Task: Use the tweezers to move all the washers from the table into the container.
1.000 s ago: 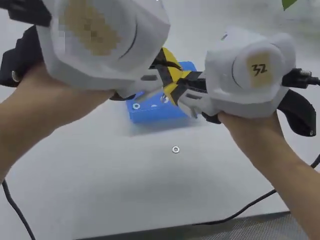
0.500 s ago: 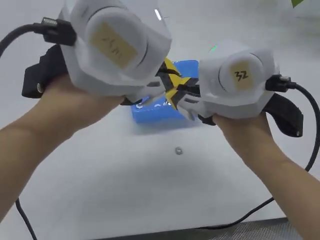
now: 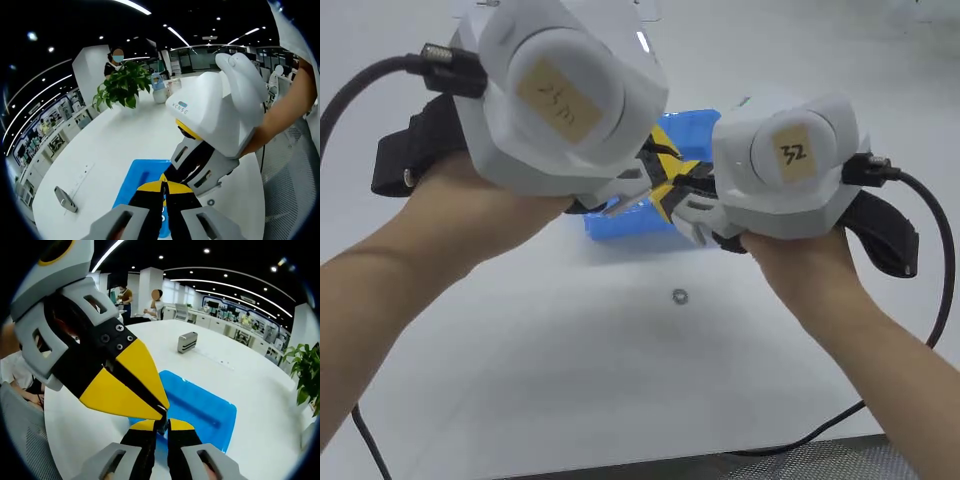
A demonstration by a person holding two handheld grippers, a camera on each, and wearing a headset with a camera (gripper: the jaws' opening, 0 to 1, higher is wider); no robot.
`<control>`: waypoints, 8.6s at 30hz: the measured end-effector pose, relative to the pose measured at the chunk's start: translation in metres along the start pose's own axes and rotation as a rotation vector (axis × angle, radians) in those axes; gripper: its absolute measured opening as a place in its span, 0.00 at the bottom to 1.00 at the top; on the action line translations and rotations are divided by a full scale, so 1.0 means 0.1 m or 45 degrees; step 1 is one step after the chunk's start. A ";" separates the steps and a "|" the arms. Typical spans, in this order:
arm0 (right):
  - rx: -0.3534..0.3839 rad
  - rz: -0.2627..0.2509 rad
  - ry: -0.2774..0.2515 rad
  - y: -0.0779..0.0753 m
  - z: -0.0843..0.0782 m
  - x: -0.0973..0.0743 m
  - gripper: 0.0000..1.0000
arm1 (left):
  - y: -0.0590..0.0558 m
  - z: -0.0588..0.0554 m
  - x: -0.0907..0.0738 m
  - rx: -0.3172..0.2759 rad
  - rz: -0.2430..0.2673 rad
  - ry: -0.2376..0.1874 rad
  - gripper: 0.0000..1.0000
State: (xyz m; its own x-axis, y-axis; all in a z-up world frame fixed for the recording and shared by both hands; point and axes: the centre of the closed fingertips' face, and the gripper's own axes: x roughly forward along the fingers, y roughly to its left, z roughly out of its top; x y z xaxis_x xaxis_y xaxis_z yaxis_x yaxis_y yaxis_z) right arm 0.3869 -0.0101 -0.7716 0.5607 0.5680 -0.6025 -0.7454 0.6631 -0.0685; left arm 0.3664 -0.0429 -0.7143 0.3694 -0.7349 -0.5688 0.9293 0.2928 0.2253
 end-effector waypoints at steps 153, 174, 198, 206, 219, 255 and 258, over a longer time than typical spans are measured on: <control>-0.032 -0.106 0.026 -0.13 -0.10 -0.21 0.04 | -0.19 0.19 0.06 0.050 -0.001 0.007 0.00; -0.139 -0.227 -0.025 0.17 -0.07 -0.91 0.11 | -0.73 0.47 -0.42 0.096 -0.155 -0.104 0.00; -0.019 -0.053 0.236 0.62 -0.79 -0.82 0.25 | -1.21 -0.42 -0.24 0.078 -0.417 0.193 0.00; 0.068 -0.057 0.243 0.63 -0.89 -1.07 0.33 | -1.21 -0.79 -0.20 0.087 -0.431 0.314 0.00; 0.142 -0.099 0.180 0.56 -0.83 -1.18 0.40 | -1.32 -1.16 -0.08 0.073 -0.431 0.459 0.00; 0.382 -0.300 -0.080 -0.22 -0.15 -1.45 0.79 | -0.01 -0.55 -1.26 -0.721 0.455 0.002 0.97; 0.415 -0.300 -0.082 -0.21 -0.15 -1.44 0.85 | 0.03 -0.59 -1.33 -0.733 0.499 0.030 0.96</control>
State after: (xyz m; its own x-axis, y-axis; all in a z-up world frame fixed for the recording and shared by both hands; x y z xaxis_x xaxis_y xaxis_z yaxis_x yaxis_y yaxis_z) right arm 0.3162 -0.1132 -0.6955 0.7315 0.4044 -0.5489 -0.4462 0.8927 0.0631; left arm 0.3205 0.0916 -0.6847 0.6712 -0.4973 -0.5497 0.5768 0.8162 -0.0341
